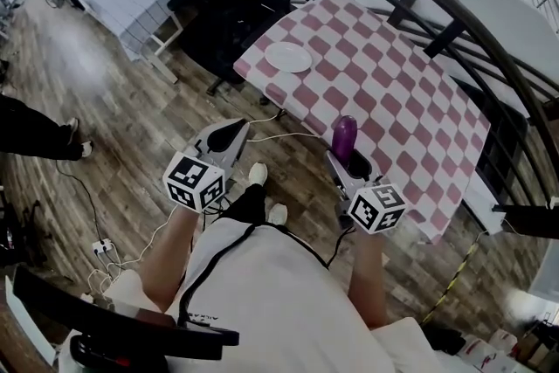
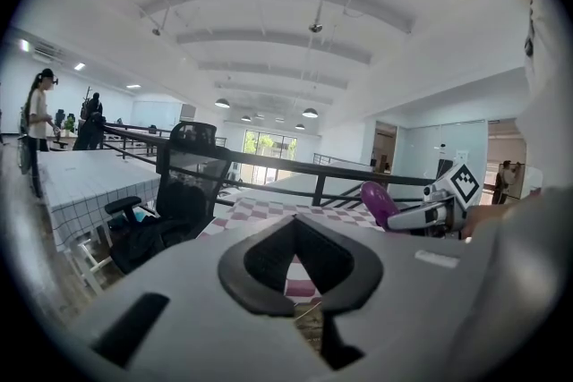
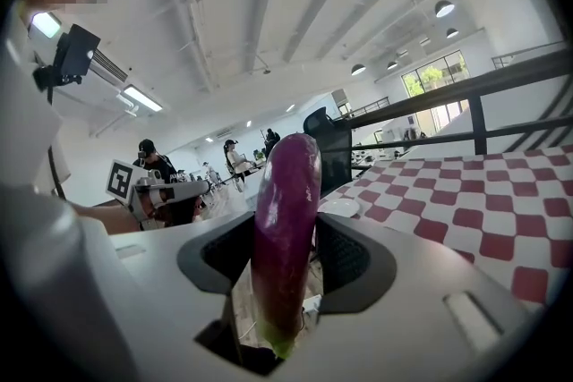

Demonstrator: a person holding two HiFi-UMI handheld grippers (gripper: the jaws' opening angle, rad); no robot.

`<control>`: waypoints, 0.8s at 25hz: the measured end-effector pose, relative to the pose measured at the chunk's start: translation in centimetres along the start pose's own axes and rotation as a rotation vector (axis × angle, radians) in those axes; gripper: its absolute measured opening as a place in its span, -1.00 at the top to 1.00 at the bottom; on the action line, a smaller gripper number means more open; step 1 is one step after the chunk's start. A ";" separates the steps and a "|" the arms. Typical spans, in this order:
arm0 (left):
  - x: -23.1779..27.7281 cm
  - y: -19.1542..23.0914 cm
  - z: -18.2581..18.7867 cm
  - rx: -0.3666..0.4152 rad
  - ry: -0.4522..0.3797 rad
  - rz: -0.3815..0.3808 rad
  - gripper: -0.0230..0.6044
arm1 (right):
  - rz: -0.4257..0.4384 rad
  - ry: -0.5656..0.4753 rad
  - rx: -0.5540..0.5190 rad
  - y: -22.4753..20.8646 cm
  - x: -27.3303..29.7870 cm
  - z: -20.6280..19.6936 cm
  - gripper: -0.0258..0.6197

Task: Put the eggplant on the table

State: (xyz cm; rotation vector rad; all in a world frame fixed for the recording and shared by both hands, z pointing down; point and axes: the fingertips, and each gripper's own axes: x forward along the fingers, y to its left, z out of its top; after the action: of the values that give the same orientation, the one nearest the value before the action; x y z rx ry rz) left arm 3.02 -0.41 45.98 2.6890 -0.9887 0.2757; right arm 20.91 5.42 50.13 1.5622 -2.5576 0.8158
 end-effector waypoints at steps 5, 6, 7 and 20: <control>1.2 1.2 -0.3 -0.004 -0.005 -0.013 0.91 | -0.007 -0.002 -0.001 -0.6 0.9 0.0 0.25; 1.6 1.4 -0.5 -0.008 -0.001 -0.020 0.91 | -0.014 0.001 -0.007 -0.8 1.2 0.2 0.25; 2.0 1.7 -0.5 -0.010 0.003 -0.028 0.91 | -0.022 0.000 -0.014 -1.1 1.5 0.6 0.25; 8.9 7.8 3.3 -0.005 -0.005 -0.087 0.91 | -0.044 -0.009 -0.035 -3.0 8.3 6.0 0.25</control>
State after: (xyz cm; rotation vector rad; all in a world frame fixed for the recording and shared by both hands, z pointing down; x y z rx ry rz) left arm 4.83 -12.56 46.57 2.7209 -0.8697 0.2492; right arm 20.71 -5.18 48.62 1.6090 -2.5200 0.7574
